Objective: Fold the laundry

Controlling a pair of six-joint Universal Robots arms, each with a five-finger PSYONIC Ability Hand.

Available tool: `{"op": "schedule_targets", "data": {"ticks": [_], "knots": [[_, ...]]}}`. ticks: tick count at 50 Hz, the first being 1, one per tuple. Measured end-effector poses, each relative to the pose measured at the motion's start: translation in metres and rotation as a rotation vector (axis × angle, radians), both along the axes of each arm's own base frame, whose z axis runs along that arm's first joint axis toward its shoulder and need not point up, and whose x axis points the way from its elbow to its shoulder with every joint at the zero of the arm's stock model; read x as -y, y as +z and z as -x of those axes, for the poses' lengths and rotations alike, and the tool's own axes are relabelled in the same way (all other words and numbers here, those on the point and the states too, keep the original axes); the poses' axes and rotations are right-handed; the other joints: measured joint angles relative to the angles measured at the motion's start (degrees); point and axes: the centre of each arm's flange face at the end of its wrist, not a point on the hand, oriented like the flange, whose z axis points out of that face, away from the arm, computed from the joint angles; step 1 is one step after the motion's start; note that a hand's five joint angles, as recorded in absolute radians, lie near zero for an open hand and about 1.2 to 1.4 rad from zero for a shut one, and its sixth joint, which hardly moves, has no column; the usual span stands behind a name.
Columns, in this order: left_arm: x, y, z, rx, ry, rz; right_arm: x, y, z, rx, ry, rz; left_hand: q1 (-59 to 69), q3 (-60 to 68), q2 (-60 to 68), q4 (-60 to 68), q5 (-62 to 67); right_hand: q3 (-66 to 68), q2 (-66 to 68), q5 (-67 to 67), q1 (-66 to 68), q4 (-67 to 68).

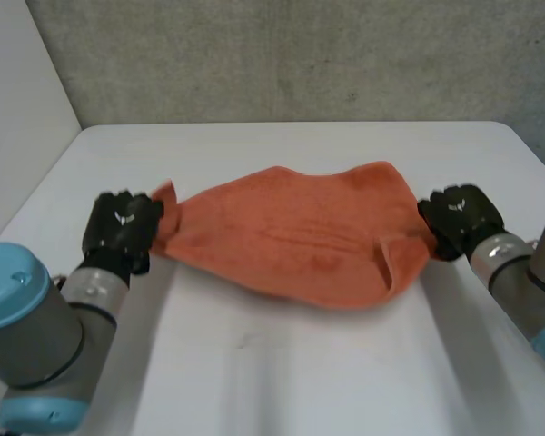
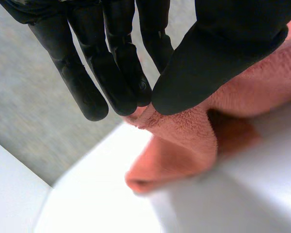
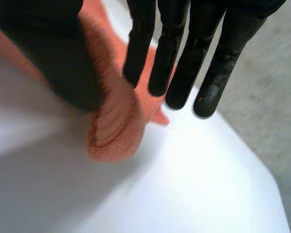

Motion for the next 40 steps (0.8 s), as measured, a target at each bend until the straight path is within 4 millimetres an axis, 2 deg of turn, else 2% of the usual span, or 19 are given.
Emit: {"op": "schedule_targets", "data": {"ticks": [3, 5, 10, 11, 16, 20, 23, 30, 35, 40], "knots": [[-0.012, -0.004, -0.001, 0.021, -0.01, -0.057, -0.004, -0.001, 0.005, -0.031, -0.002, -0.026, 0.0, 0.0, 0.0, 0.0, 0.0, -20.6, -20.8, -22.3, -16.9, -21.5], [-0.017, -0.006, -0.001, 0.032, -0.015, -0.085, -0.005, 0.003, 0.006, -0.038, 0.0, -0.028, 0.0, 0.0, 0.0, 0.0, 0.0, -24.5, -24.4, -27.0, -19.9, -26.0], [-0.021, -0.008, -0.001, 0.045, -0.019, -0.117, -0.007, 0.018, 0.005, -0.032, 0.015, -0.002, 0.0, 0.0, 0.0, 0.0, 0.0, -25.8, -25.0, -28.6, -21.1, -27.8], [-0.021, -0.008, -0.002, 0.046, -0.018, -0.12, -0.009, 0.028, 0.002, -0.023, 0.036, 0.023, 0.0, 0.0, 0.0, 0.0, 0.0, -25.8, -25.0, -28.6, -21.1, -27.8], [-0.019, -0.008, -0.003, 0.046, -0.012, -0.12, -0.018, 0.047, -0.009, -0.001, 0.119, 0.041, 0.0, 0.0, 0.0, 0.0, 0.3, -25.8, -25.0, -28.6, -21.1, -27.8], [-0.017, -0.007, -0.003, 0.045, -0.008, -0.117, -0.032, 0.061, -0.021, 0.018, 0.224, -0.006, 0.0, 0.0, 0.0, 0.0, 0.3, -25.5, -24.8, -27.3, -20.8, -26.7], [-0.017, -0.007, -0.003, 0.044, -0.008, -0.117, -0.038, 0.063, -0.029, 0.02, 0.289, -0.074, 0.0, 0.0, 0.0, 0.0, 0.3, -23.3, -24.8, -25.3, -19.5, -24.1], [-0.018, -0.008, -0.003, 0.045, -0.009, -0.117, -0.038, 0.054, -0.041, -0.03, 0.367, -0.152, 0.0, 0.0, 0.0, 0.0, 0.3, -19.5, -20.8, -22.5, -16.4, -20.6], [-0.02, -0.009, -0.003, 0.048, -0.011, -0.124, -0.028, 0.028, -0.052, -0.155, 0.426, -0.177, 0.0, 0.0, 0.0, 0.0, 0.3, -18.1, -18.0, -21.3, -15.3, -19.4], [-0.02, -0.009, -0.003, 0.05, -0.013, -0.127, -0.019, 0.013, -0.053, -0.213, 0.422, -0.18, -0.1, 0.0, 0.0, 0.0, 0.3, -18.4, -18.4, -21.5, -15.6, -19.7]]}}
